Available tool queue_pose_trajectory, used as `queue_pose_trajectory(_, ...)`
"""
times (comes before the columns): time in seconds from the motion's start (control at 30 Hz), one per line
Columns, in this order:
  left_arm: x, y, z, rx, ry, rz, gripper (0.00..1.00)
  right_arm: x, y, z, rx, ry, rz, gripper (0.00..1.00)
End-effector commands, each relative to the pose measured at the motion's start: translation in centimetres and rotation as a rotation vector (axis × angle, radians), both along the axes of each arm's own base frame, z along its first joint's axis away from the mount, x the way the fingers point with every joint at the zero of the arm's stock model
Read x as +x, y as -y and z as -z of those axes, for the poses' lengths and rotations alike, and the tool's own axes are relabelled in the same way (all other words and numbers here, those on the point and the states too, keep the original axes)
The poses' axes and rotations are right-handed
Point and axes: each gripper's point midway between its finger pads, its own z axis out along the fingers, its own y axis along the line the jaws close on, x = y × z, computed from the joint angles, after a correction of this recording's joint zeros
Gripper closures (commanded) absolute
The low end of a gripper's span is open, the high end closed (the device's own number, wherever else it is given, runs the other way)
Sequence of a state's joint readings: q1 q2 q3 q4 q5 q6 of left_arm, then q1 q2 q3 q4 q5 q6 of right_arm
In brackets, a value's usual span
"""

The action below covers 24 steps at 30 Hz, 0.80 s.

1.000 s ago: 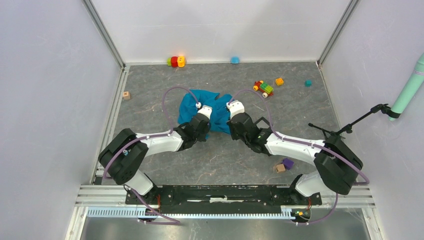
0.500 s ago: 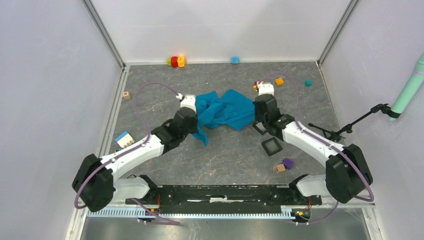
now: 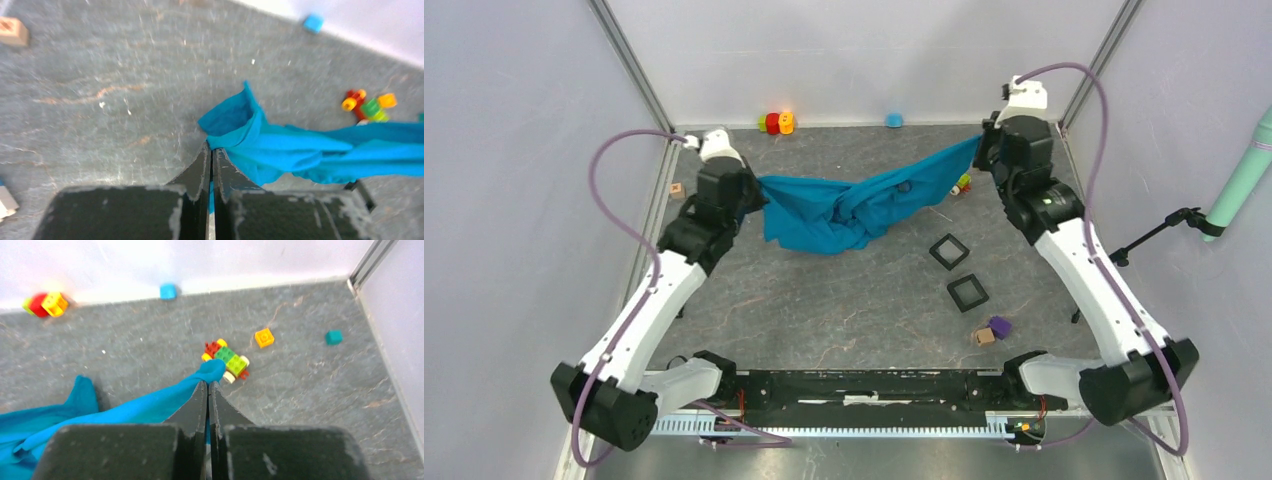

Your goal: Remove the brooch from the garment

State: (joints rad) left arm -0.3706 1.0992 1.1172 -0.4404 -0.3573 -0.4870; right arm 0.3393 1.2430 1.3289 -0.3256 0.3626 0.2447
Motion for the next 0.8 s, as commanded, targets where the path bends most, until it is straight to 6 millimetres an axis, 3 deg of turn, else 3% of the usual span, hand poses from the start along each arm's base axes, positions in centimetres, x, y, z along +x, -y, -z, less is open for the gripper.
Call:
queue_pose_trajectory(0.0,-2.8,-4.6,-7.8,0.041,0.115,-0.104,0.98,-3.1,1.9,-7.9,0.011,0.162,0.010,1.00)
queue_pose_trajectory(0.2,-8.2,-8.1,-14.1,0.133,0.215,-0.149,0.98,-8.7,3.9,-12.9,0.065,0.345,0.018,1.00)
queue_pose_trajectory(0.43,-12.7,-11.4,-18.9,0.209,0.247,-0.235,0.98,-14.7,4.7,-19.3,0.121,0.548,-0.046,1.00)
queue_pose_trajectory(0.57,-14.3,-10.6,-18.9,0.154,0.251,-0.170,0.98,-16.9,2.5,-20.2,0.137,0.583,-0.208,1.00)
queue_pose_trajectory(0.77,-16.4,-10.6,-17.5,0.110,0.260,-0.149,0.98,-20.1,-2.3,-19.0,0.119,0.615,-0.527,1.00)
